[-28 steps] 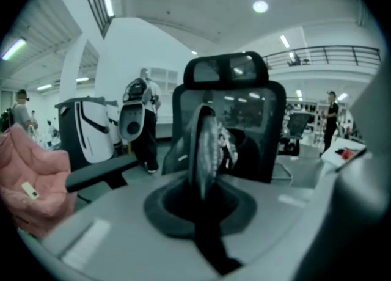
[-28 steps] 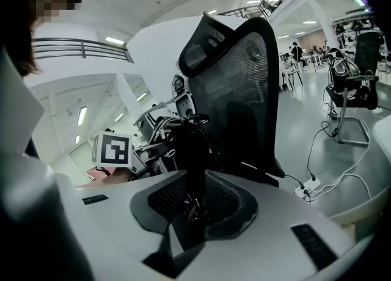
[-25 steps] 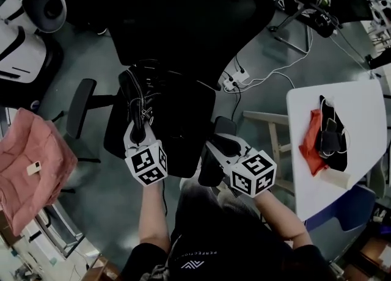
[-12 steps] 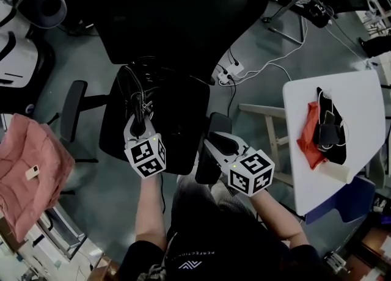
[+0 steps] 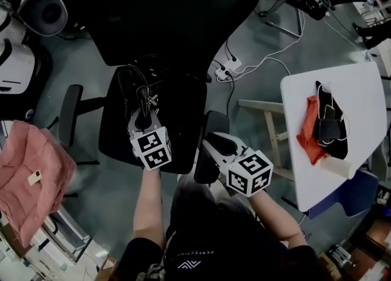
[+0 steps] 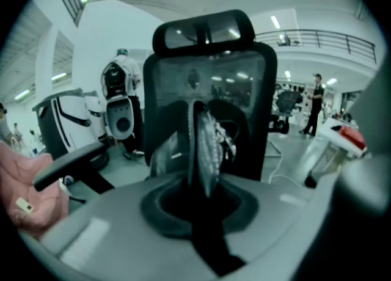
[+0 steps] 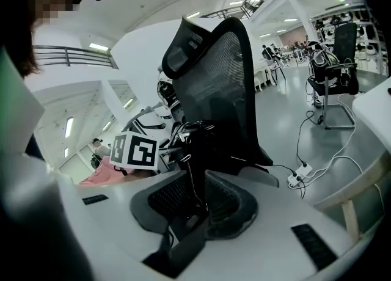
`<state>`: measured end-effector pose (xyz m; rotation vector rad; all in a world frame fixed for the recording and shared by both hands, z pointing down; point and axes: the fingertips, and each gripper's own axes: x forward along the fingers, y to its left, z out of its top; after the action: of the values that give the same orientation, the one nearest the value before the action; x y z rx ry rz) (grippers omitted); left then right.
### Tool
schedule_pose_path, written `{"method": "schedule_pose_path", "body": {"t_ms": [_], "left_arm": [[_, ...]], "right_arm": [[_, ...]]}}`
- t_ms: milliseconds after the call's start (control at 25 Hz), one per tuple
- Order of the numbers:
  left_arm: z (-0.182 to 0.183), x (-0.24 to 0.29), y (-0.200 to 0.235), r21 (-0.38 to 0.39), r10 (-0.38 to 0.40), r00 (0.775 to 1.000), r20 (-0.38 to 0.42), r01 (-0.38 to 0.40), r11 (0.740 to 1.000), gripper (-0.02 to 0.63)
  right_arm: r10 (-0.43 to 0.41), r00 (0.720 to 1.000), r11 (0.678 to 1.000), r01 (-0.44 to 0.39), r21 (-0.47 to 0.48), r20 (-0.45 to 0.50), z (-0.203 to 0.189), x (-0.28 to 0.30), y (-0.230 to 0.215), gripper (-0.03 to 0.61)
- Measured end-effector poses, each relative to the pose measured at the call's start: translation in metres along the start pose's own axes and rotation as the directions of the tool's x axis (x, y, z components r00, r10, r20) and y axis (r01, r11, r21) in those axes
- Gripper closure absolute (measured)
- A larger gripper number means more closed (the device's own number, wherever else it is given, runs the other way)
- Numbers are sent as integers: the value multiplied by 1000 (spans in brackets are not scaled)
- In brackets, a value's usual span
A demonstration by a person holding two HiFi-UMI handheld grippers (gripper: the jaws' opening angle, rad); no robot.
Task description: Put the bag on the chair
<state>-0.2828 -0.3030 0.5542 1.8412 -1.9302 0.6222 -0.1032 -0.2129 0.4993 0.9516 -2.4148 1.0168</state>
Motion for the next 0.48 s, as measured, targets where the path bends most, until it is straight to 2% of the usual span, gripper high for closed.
{"method": "schedule_pose_path", "body": {"t_ms": [360,480], "left_arm": [[-6,4,-21,31,-13,999,-30,14,999,536],[-8,3,-28,29,-37,999,-33,38,999,487]], "right_arm": [[-27,999,999,27,29,22,-2,-13,-15,496],[-28,999,999,27,39,26,-4,-16,-17,497]]}}
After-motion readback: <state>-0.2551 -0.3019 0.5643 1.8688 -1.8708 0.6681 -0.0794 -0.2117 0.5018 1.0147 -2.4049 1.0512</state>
